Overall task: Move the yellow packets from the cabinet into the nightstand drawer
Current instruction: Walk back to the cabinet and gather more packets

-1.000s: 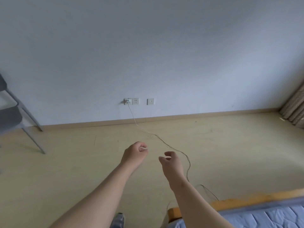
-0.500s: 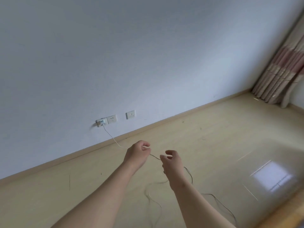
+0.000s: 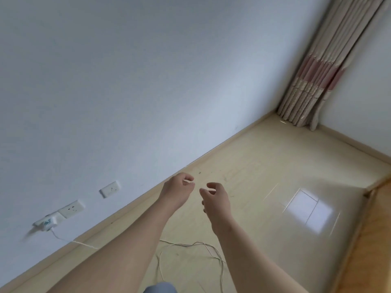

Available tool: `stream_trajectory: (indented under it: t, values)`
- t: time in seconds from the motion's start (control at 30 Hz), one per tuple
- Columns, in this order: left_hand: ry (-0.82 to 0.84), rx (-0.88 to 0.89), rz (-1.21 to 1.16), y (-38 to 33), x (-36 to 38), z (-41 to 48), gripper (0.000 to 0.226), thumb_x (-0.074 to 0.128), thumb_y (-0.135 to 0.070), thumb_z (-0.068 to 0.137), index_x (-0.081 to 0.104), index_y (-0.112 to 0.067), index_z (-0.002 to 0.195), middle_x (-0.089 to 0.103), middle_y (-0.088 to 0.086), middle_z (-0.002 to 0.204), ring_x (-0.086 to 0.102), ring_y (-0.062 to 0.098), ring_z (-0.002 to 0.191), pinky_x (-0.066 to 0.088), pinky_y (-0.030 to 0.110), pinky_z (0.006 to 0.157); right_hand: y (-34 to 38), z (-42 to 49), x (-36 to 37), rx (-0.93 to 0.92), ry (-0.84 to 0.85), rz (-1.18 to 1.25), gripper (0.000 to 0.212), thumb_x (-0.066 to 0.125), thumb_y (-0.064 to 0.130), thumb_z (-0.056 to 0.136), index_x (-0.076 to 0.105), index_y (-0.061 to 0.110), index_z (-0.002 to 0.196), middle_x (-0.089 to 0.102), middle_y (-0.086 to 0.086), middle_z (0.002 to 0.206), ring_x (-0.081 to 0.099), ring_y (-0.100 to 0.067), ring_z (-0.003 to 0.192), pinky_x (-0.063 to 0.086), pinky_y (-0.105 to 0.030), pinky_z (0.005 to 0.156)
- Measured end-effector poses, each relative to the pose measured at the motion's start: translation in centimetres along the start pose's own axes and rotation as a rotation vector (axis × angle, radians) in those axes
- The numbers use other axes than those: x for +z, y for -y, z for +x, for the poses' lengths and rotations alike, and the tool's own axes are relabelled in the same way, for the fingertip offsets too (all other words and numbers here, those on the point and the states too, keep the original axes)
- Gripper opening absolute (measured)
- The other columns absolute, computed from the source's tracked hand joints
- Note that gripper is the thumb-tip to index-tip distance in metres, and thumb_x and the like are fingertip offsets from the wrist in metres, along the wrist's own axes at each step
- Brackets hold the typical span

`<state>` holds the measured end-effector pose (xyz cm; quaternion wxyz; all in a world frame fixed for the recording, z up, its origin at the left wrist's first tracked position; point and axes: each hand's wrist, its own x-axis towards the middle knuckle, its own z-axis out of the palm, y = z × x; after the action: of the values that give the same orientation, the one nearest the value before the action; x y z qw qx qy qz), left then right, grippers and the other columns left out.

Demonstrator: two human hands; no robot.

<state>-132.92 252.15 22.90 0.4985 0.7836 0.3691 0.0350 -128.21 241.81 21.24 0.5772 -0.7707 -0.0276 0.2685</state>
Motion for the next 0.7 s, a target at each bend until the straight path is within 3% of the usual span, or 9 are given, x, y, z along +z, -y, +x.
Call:
stream_trajectory:
  t: [0.27, 0.43, 0.5, 0.7]
  values:
    - [0.166, 0.102, 0.005, -6.4, 2.7, 17.3, 0.021, 0.05, -0.026, 0.093, 0.059, -0.024, 0.112, 0.061, -0.001, 0.116, 0.059, 0.018, 0.106, 0.044, 0.026, 0.081, 4.8, 15.6, -0.1, 0.074, -0.191, 0.112, 0.028, 0.051, 0.021, 0.092, 0.049, 0.019, 0.119, 0.055, 0.004, 0.1, 0.057, -0.017, 0.085, 0.047, -0.03, 0.074]
    - [0.284, 0.108, 0.023, -11.0, 3.0, 27.6, 0.019, 0.05, -0.026, 0.092, 0.058, -0.025, 0.11, 0.06, -0.003, 0.111, 0.06, 0.016, 0.102, 0.042, 0.023, 0.072, 9.1, 25.0, -0.9, 0.179, -0.319, 0.21, 0.03, 0.051, 0.023, 0.091, 0.049, 0.019, 0.121, 0.054, -0.001, 0.112, 0.058, -0.024, 0.104, 0.049, -0.039, 0.09]
    - [0.324, 0.107, 0.042, -12.9, 3.9, 31.1, 0.018, 0.05, -0.025, 0.092, 0.058, -0.026, 0.109, 0.06, -0.002, 0.109, 0.059, 0.015, 0.099, 0.042, 0.023, 0.068, 10.3, 28.0, -1.5, 0.202, -0.372, 0.265, 0.028, 0.052, 0.023, 0.091, 0.05, 0.019, 0.119, 0.055, 0.0, 0.11, 0.058, -0.024, 0.104, 0.049, -0.039, 0.088]
    - [0.436, 0.111, 0.05, -18.0, 8.7, 38.3, 0.017, 0.05, -0.022, 0.09, 0.059, -0.025, 0.105, 0.061, -0.006, 0.093, 0.062, 0.016, 0.095, 0.048, 0.03, 0.078, 11.7, 34.9, -5.4, 0.262, -0.508, 0.397, 0.027, 0.051, 0.021, 0.092, 0.05, 0.016, 0.119, 0.054, -0.001, 0.106, 0.057, -0.021, 0.096, 0.048, -0.036, 0.086]
